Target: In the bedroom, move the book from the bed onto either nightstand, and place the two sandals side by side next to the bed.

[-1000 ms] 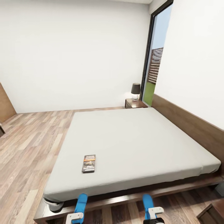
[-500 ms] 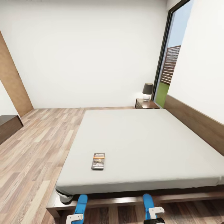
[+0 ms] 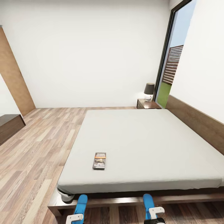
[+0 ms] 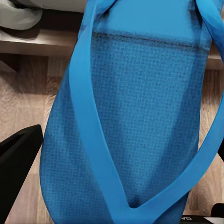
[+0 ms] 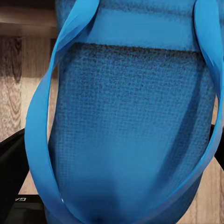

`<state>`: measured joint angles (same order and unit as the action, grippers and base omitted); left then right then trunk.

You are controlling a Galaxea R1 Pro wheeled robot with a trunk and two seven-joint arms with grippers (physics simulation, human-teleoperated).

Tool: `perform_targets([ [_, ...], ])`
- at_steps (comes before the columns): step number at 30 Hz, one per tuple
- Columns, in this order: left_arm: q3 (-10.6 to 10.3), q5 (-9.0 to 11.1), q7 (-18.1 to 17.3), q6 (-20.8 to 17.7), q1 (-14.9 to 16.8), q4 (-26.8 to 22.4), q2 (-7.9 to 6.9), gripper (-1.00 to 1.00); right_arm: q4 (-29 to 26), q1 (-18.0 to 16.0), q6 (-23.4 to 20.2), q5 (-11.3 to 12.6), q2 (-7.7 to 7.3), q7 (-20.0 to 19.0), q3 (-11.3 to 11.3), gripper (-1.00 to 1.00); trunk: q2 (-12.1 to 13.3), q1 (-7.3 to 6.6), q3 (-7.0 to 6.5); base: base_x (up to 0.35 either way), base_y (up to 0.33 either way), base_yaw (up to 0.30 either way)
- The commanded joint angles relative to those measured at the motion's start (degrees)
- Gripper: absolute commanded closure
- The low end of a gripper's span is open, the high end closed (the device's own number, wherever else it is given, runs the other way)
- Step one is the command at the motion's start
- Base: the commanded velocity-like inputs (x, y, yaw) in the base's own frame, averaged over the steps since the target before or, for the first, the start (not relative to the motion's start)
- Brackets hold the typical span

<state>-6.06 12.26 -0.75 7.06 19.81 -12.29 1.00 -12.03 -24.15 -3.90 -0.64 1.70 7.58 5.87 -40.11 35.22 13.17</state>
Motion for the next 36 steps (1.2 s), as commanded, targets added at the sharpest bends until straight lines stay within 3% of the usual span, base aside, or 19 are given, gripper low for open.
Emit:
perform_targets([
  [1, -0.54, 0.48, 0.4, 0.23, 0.05, 0.07, -0.03, 1.0, -0.1, -0.02, -0.41, -0.06, -0.02, 0.33, 0.46, 1.0, -0.06, 0.01, 0.08, 0.0, 0.0, 0.0],
  [36, -0.54, 0.48, 0.4, 0.23, 0.05, 0.07, -0.03, 1.0, -0.1, -0.02, -0.41, -0.06, 0.19, 0.33, 0.51, 1.0, -0.06, 0.01, 0.08, 0.0, 0.0, 0.0],
])
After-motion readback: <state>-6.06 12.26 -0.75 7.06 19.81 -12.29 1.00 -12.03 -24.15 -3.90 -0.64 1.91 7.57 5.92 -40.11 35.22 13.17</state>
